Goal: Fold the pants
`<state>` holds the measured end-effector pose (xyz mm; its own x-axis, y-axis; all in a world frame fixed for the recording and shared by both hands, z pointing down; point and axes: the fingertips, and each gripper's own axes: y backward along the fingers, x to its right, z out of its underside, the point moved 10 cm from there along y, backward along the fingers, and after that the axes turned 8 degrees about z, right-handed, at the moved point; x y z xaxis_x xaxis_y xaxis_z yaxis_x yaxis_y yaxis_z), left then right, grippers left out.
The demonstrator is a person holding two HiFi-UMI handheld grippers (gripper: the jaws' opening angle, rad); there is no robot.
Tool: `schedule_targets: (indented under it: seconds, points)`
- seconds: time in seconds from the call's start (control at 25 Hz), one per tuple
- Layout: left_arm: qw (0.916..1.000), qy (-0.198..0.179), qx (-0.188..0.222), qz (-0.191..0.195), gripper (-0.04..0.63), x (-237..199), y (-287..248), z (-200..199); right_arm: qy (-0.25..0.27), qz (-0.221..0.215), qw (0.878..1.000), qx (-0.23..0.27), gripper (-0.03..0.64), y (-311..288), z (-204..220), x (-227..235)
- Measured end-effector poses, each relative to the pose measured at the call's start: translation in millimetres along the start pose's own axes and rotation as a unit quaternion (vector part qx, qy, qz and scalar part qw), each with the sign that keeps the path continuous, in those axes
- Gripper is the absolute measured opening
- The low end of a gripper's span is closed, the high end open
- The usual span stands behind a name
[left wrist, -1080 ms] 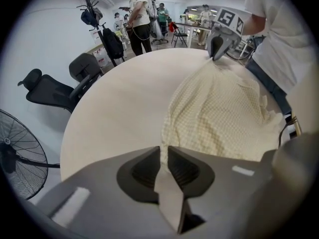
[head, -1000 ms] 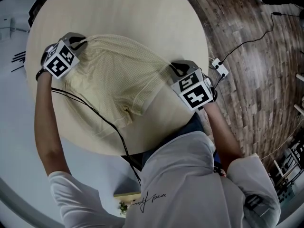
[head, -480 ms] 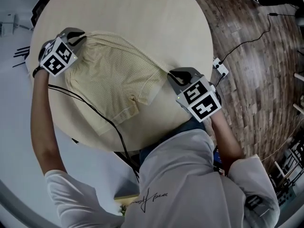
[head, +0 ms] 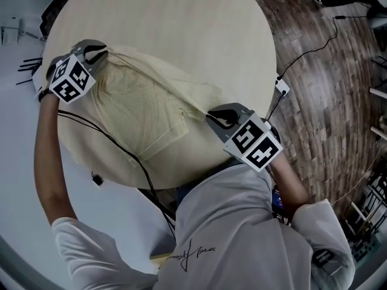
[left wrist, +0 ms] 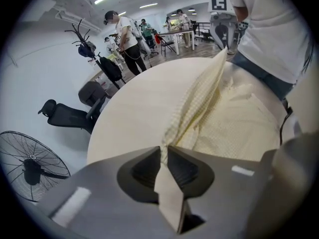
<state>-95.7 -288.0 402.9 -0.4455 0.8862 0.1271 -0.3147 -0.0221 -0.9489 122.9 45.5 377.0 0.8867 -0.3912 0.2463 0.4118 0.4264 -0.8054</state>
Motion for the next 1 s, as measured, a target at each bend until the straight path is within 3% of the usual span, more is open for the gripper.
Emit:
schedule_targets:
  seconds: [0.56,1.0]
  points:
    - [0.9988,-0.044,0.021,0.0,0.098,56.2,33.3,58.6,0.034,-0.036,0.999,-0.022,0.012,-15.6,-11.5,-93.4]
    - [0.9979,-0.054,0.032,-0.015,0.098,65.5,38.4,89.6,0.067,-0.122,0.99,-0.024,0.012,-47.5,-30.8,-179.7]
